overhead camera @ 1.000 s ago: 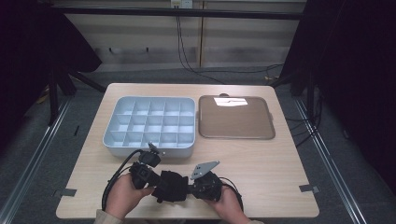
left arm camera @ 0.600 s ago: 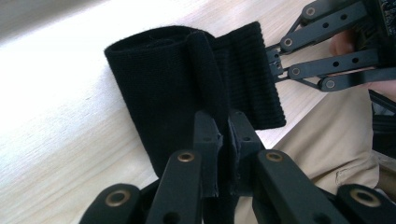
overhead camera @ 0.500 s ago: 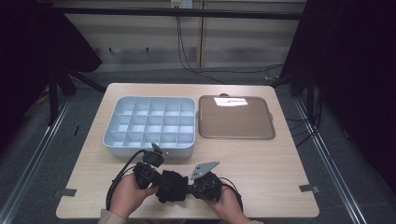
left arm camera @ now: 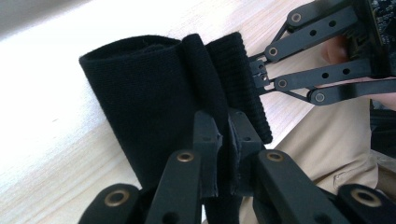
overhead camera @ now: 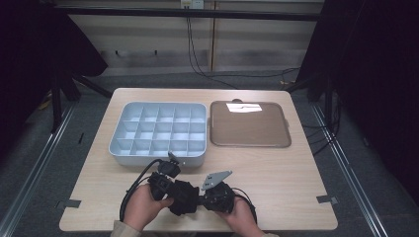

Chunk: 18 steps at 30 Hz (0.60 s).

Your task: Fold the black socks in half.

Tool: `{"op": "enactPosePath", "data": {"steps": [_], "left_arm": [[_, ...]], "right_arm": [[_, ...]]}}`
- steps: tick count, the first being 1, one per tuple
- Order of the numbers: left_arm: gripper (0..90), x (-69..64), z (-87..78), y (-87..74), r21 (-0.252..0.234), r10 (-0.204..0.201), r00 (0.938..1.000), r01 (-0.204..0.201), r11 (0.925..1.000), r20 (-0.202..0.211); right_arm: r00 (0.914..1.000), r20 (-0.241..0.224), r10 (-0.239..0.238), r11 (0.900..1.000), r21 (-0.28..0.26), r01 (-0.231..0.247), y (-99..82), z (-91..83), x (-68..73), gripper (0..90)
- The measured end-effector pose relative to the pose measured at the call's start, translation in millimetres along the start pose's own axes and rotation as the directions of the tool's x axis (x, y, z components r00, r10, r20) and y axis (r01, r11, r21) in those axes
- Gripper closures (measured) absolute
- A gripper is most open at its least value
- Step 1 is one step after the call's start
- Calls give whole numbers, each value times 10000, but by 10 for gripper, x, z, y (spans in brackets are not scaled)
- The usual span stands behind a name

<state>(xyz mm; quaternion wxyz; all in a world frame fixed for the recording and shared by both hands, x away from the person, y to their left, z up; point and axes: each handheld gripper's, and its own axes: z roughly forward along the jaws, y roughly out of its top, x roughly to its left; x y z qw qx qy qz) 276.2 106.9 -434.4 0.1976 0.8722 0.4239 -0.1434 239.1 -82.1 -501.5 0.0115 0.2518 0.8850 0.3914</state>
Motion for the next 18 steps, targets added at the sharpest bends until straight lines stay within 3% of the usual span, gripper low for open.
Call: {"op": "enactPosePath", "data": {"steps": [12,18], "left_arm": [[830,-3,113,29,156,61,9999,-63,9999,144],[831,-31,201,40,235,107,9999,-106,9997,-31]], "right_arm": [[10000,-13,-38,10000,38,38,3,-1,6,897],[9999,95,-127,9999,116,126,-2,-19,7,885]]}}
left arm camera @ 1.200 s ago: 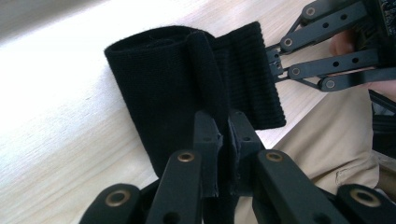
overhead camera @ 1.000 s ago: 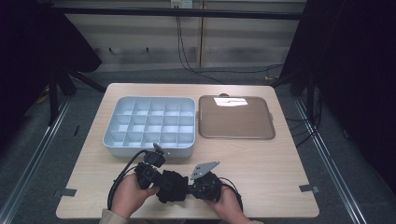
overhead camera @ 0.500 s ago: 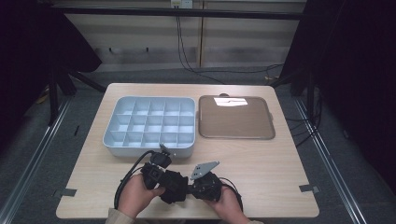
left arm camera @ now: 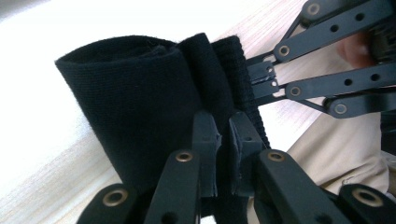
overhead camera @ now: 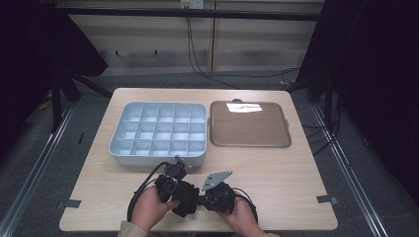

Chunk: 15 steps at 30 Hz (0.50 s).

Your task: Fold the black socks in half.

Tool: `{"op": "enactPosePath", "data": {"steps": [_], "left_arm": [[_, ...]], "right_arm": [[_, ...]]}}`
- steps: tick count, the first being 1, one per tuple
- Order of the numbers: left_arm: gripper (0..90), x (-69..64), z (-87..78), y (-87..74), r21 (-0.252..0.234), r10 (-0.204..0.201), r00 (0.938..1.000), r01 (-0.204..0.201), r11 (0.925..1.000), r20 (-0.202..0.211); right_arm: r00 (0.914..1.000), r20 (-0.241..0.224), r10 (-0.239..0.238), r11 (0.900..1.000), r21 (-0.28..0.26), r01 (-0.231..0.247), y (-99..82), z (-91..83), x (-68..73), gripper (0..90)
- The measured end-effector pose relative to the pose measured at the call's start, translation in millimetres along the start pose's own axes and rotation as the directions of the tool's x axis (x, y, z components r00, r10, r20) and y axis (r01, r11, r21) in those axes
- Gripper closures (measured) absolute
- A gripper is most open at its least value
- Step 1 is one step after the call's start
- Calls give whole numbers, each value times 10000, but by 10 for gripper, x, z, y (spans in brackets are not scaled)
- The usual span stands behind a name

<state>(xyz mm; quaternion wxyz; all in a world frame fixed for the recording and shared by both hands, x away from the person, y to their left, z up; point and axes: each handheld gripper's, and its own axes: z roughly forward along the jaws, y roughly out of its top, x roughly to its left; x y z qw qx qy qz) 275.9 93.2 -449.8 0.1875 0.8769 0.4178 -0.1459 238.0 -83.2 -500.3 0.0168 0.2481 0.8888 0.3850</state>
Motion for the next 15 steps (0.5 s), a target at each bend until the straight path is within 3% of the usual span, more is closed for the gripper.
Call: {"op": "enactPosePath", "data": {"steps": [4,15], "left_arm": [[831,-11,24,7,87,76,9999,-75,9999,-71],[820,0,21,7,58,138,9996,-137,9999,-255]], "right_arm": [[9999,88,-83,10000,30,83,-10,-31,-18,862],[9984,432,365,9989,-300,-352,-79,-200,-147,812]]}}
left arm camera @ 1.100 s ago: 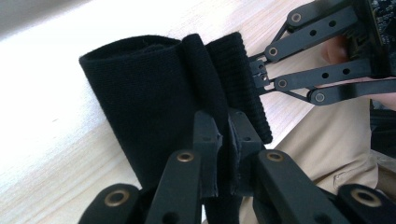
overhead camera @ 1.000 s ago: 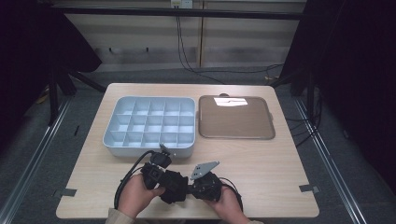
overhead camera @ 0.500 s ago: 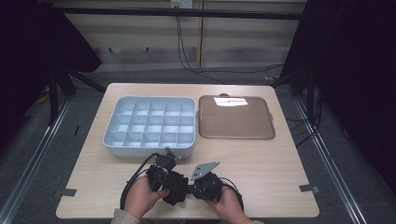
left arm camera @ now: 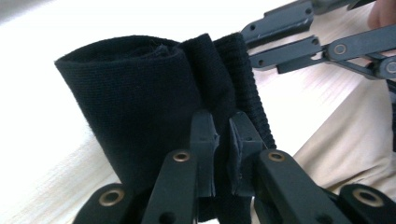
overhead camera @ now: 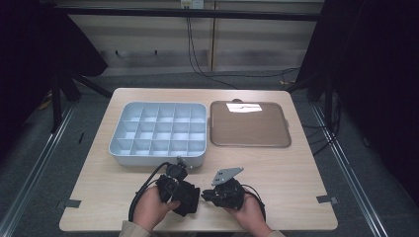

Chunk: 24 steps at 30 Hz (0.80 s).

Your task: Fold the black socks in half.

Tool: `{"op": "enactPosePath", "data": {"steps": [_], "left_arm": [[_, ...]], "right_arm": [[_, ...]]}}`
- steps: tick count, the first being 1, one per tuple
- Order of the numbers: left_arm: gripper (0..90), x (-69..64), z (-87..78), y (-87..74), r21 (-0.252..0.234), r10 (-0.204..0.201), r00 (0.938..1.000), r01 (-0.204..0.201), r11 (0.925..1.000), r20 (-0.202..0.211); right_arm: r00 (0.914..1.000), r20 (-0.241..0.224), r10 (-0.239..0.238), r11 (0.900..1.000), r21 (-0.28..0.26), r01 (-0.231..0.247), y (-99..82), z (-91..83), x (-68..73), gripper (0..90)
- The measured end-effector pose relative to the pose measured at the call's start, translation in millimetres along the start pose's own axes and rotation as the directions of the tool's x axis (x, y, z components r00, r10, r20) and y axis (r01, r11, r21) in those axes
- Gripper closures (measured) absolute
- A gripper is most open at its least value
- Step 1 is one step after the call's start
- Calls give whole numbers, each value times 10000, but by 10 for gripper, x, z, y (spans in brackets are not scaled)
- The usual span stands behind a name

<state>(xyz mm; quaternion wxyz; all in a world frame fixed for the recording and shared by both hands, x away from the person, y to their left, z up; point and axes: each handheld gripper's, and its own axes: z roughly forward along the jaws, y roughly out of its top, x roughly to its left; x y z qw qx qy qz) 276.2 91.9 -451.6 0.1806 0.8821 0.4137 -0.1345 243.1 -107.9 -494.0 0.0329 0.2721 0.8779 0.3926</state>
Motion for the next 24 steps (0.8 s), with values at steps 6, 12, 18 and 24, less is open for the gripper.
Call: {"op": "enactPosePath", "data": {"steps": [6,12,18,24], "left_arm": [[809,20,-23,-4,95,18,9997,-15,10000,-238],[806,45,-36,-16,55,-51,9994,53,10000,-334],[792,47,-45,-12,123,45,9991,-40,9999,-430],[791,40,-45,-16,114,62,9989,-56,9999,-468]], "right_arm": [[9999,109,115,9999,5,-115,-10,3,-5,797],[9997,233,32,10000,-52,-31,-9,-11,-3,764],[9989,366,302,9995,-104,-298,-39,-28,-43,723],[9994,293,190,9998,-70,-188,-25,-13,-19,723]]}}
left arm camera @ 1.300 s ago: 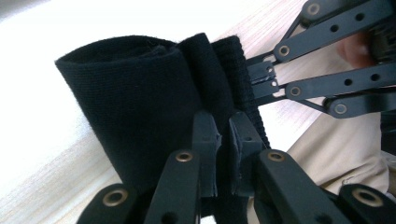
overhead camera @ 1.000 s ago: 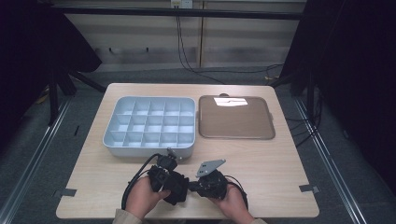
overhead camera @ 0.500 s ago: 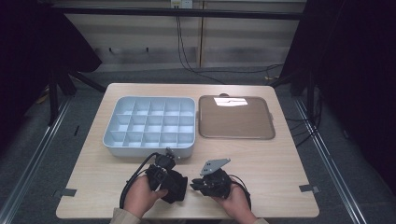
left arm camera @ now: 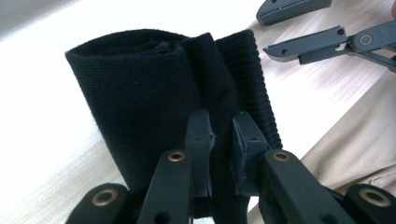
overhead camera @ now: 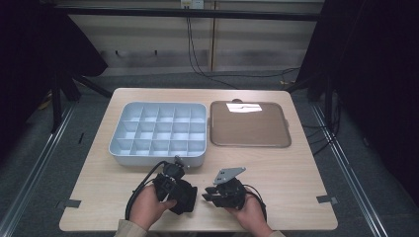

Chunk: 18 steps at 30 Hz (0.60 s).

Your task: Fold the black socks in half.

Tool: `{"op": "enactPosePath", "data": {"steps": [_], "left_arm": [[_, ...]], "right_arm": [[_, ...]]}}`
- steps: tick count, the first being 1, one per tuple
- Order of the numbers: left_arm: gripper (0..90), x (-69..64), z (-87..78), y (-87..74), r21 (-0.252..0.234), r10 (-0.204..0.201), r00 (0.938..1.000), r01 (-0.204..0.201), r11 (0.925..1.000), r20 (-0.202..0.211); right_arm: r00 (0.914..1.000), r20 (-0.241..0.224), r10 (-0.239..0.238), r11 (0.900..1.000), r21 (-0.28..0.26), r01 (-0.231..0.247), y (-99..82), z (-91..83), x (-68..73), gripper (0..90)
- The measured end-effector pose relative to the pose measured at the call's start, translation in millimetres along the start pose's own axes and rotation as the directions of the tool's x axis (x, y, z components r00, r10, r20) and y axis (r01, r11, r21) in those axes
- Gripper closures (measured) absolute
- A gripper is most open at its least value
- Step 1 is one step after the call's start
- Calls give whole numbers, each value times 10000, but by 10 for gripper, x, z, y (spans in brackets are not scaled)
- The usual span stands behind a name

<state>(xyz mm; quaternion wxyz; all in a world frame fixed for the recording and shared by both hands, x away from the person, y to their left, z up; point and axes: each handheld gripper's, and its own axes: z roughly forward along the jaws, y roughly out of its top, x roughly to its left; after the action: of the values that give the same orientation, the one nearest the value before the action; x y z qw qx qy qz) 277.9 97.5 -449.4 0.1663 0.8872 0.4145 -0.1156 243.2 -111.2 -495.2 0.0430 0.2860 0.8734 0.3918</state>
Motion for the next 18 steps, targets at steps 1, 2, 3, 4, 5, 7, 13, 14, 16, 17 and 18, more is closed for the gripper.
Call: {"op": "enactPosePath", "data": {"steps": [1,2,3,4,5,7,13,14,16,17,18], "left_arm": [[791,-3,0,3,16,13,10000,-13,10000,-32],[791,-6,5,7,-2,-18,10000,18,10000,-22],[790,0,4,13,33,-18,10000,18,10000,19],[789,3,2,16,57,-33,10000,32,10000,51],[789,8,1,14,56,-25,10000,24,10000,64],[789,6,3,8,9,-45,10000,45,10000,69],[779,-26,-2,1,-7,50,10000,-50,10000,-74],[777,-27,-4,3,30,129,9999,-129,9999,-68],[757,-37,-8,8,20,91,10000,-91,10000,-23],[746,-35,-10,12,63,99,9999,-99,9999,31],[741,-38,-10,14,32,-16,10000,16,10000,52]], "right_arm": [[10000,52,-79,10000,14,79,0,4,0,723],[10000,56,-82,10000,13,82,-2,7,0,720],[10000,31,-87,9999,62,87,-7,15,0,717],[10000,17,-95,9998,158,95,-14,24,2,709],[9999,32,-122,9998,155,121,-19,33,2,693],[9998,62,-182,9998,80,181,-18,36,2,665],[9995,328,-22,10000,-2,22,-21,19,-13,562],[9992,395,-8,10000,-36,10,-25,16,-26,541],[9990,439,-4,10000,-33,6,-34,15,-32,530],[9987,509,-43,10000,18,42,-40,15,-34,515],[9983,577,-94,10000,36,92,-47,20,-38,503]]}}
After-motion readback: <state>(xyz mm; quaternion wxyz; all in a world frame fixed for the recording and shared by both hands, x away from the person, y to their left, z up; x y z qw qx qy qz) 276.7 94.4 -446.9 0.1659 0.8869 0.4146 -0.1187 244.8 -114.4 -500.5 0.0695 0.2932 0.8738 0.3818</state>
